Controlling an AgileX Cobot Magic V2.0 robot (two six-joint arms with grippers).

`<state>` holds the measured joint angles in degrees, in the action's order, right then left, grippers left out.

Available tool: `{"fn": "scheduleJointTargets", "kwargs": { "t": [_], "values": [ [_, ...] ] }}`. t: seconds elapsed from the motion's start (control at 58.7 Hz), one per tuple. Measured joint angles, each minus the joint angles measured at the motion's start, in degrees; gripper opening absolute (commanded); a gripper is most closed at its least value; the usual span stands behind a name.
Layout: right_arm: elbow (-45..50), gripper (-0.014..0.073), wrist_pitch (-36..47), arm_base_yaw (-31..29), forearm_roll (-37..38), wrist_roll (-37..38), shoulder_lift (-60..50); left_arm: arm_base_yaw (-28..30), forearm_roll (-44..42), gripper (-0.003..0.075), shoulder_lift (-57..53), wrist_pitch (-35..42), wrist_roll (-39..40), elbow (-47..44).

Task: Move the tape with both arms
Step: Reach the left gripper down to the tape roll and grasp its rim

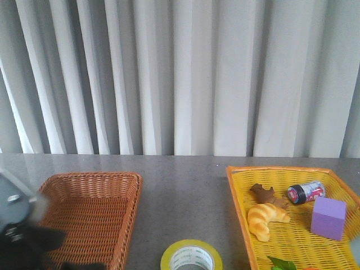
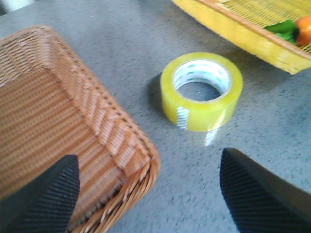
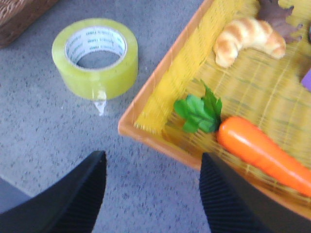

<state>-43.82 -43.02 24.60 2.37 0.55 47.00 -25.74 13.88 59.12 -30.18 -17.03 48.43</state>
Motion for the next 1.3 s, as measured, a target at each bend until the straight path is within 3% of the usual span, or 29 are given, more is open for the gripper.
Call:
{"fn": "scheduleJointTargets", "kwargs": {
  "t": [0.307, 0.767, 1.04, 1.295],
  "values": [
    [4.06, 0.0414, -3.25, 0.0, -0.11, 0.21, -5.79, -6.26, 0.1, 0.0576, 20.74, -2.08, -0.69, 14.67],
    [4.06, 0.0414, -4.82, 0.0, -0.13, 0.21, -5.91, -6.61, -3.91, 0.0569, 46.97, -15.46, -0.74, 39.71],
    [4.06, 0.0414, -4.82, 0.0, -0.13, 0.21, -5.91, -6.61, -5.95, 0.0478, 55.57, -18.09, -0.56, 48.39],
    [4.06, 0.0414, -4.82, 0.0, -0.13, 0.21, -5.91, -6.61, -6.45, 0.0368, 59.16, -19.56, 0.5, 50.5]
  ]
}}
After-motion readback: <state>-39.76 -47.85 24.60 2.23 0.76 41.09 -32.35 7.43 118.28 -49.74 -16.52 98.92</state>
